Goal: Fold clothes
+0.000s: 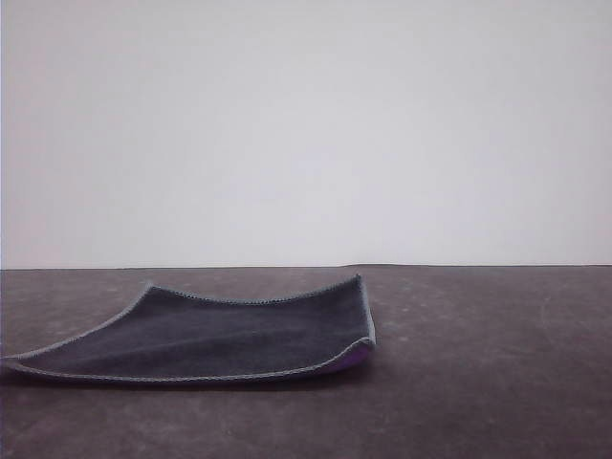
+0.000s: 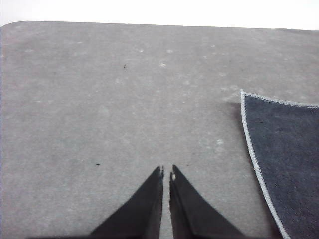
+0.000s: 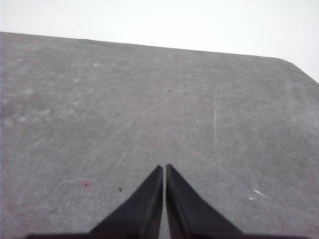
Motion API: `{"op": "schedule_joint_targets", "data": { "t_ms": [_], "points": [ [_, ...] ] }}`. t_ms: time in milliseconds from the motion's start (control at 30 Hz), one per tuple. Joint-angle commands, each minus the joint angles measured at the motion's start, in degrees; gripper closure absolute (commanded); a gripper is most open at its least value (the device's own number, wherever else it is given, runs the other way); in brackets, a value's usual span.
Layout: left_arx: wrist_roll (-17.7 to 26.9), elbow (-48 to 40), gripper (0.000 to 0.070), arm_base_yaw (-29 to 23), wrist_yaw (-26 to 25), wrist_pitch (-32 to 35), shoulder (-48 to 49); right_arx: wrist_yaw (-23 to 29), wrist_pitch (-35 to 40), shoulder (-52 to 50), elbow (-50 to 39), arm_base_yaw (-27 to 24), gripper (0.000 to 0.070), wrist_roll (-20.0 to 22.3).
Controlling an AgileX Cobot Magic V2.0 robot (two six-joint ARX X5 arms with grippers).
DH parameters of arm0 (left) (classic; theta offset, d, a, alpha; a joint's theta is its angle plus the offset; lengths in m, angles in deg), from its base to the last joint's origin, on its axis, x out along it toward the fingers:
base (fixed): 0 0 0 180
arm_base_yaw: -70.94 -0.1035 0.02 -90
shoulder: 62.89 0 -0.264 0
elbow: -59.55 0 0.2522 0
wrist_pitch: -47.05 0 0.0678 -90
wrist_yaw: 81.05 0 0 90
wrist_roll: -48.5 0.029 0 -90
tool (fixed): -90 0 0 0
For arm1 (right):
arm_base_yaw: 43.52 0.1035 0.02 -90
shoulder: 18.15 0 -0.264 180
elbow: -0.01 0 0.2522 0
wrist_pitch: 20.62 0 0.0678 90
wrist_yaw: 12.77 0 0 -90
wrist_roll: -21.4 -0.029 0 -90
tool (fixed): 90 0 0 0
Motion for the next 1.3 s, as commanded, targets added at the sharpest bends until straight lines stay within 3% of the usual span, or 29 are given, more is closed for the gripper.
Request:
{"op": "schedule_joint_targets", "data": {
  "t_ms": [0,300,467,1167,1267],
  "points": [
    [-0.2,-1.1,0.0689,0.1,0.0,-0.6,0.0,0.2,0.6,-0.1,-0.2,0.0,0.0697,-0.6],
    [-0.2,-1.1,0.0689,0.1,0.0,-0.6,0.0,0.2,0.6,-0.1,-0.2,0.0,0.0697,-0.6],
    [5.8,-1.1,0.0689,0.1,0.0,0.9,0.0,0.2,0.6,-0.1,-0.2,0.0,0.0697,-0.6],
    [5.7,-1.1,0.0689,0.1,0.0,2.7,0.0,-0.2,0.6,-0.1,-0.2,0.0,0.0697,-1.2],
    [2.2,-1.1,0.0689,0.1,0.0,2.8,0.0,-0.2,0.6,-0.1,-0.2,0.0,0.0697,-3.7]
  ]
}}
